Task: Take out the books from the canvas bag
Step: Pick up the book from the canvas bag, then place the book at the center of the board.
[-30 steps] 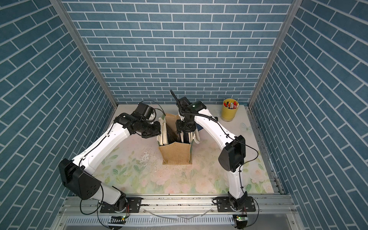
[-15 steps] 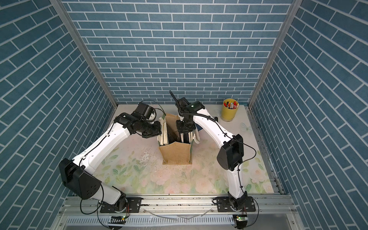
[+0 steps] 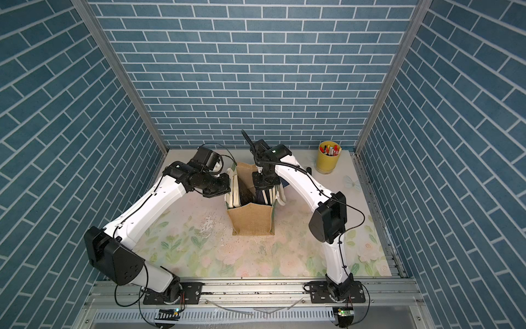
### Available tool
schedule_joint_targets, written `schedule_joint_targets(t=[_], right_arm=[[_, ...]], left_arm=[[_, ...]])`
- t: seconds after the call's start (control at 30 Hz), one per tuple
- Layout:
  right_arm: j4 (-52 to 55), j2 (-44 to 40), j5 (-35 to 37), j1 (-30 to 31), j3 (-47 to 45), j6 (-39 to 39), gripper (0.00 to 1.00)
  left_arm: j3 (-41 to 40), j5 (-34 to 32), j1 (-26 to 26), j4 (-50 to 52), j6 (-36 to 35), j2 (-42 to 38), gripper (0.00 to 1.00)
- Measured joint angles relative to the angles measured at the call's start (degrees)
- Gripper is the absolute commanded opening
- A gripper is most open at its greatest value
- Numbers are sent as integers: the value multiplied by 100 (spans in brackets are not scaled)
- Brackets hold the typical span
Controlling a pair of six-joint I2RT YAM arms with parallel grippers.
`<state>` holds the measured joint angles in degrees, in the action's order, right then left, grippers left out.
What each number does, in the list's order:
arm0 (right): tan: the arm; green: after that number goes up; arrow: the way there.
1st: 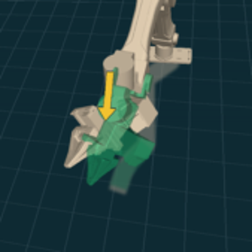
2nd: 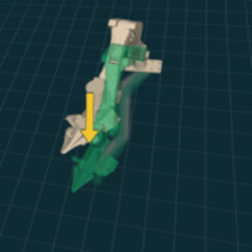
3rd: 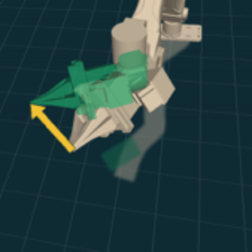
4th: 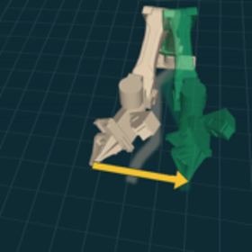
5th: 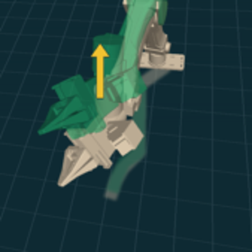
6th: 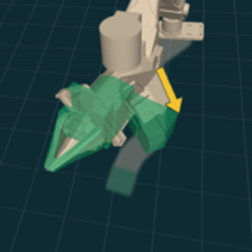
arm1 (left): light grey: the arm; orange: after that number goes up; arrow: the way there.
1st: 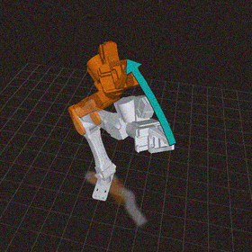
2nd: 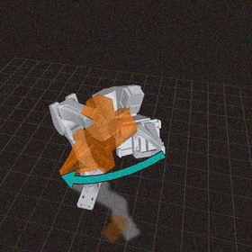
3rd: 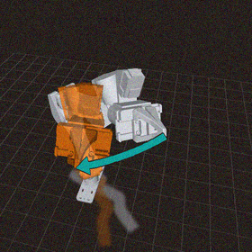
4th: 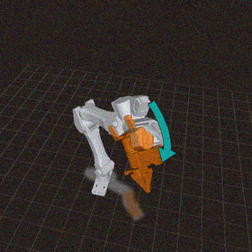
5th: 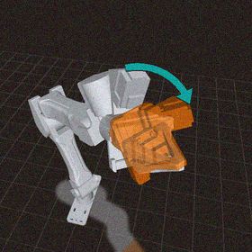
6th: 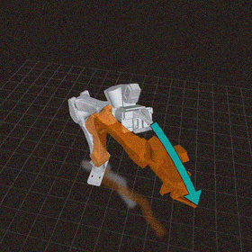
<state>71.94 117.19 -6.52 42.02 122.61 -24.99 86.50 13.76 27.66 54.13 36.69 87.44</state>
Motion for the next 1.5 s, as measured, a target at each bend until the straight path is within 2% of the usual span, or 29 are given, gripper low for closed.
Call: schedule_joint_targets(t=[0.6,0.73,0.83,1.03,1.13,1.5], right_arm=[[754,-905,501,-94,2280,129,0],[697,-1248,422,-509,2317,22,0],[498,-1543,321,-1115,2197,-133,0],[-291,-2236,111,-2138,1241,-468,0],[-863,-2573,26,-2503,417,-671,0],[-3423,-3917,-448,-4194,-4271,-2144,0]], left_arm=[[17,-101,0,35,0,20,0],[37,-103,0,44,0,39,0],[37,-103,0,44,0,39,0],[37,-101,0,44,0,44,0],[37,-101,0,44,-2,44,0],[37,-103,0,42,0,44,0]])
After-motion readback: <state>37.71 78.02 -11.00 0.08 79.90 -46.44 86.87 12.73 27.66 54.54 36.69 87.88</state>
